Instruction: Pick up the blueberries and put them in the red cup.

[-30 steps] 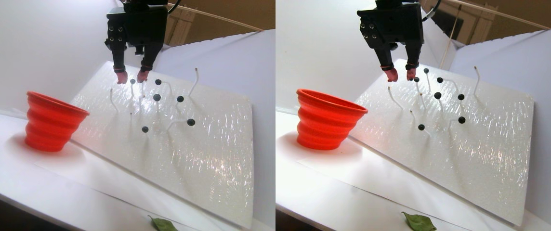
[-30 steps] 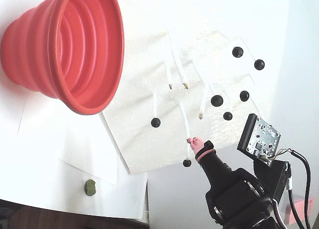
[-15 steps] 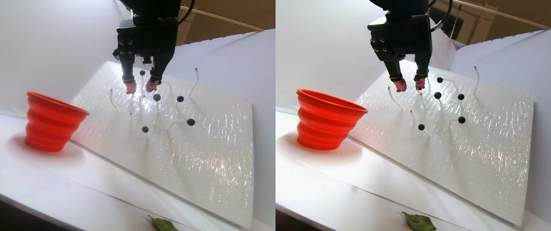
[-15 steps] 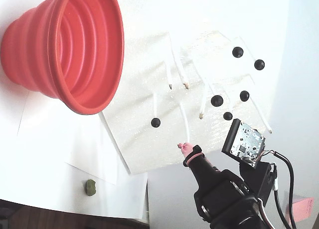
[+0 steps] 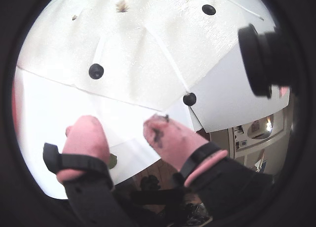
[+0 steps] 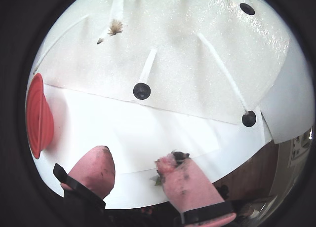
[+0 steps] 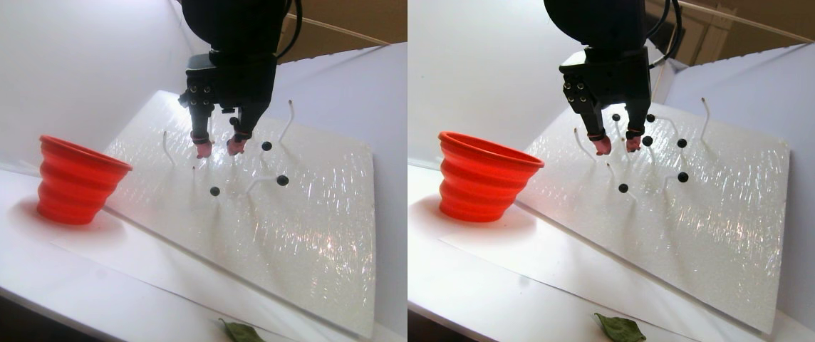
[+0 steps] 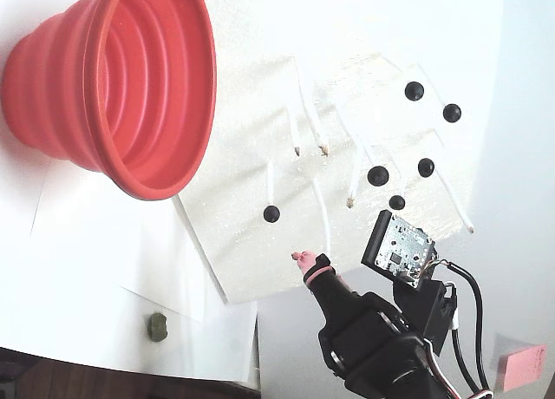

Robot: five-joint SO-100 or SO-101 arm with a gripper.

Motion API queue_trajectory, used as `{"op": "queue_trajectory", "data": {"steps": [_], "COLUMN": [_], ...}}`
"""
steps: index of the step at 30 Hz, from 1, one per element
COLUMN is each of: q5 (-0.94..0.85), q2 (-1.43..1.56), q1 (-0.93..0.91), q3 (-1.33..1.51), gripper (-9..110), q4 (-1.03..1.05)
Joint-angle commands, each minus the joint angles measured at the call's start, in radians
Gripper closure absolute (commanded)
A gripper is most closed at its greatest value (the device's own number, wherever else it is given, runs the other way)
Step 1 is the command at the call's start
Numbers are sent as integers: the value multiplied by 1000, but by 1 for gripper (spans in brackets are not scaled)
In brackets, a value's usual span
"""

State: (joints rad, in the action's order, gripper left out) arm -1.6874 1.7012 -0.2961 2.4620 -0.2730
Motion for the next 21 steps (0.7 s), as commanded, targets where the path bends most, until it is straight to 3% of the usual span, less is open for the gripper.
{"op": "queue_trajectory", "data": {"steps": [1, 21], "q5": [-12, -40], "q2": [-21, -196], "q1": [-58, -61], "q3": [-107, -189], "gripper": [84, 82], "q4": [-51, -149]}}
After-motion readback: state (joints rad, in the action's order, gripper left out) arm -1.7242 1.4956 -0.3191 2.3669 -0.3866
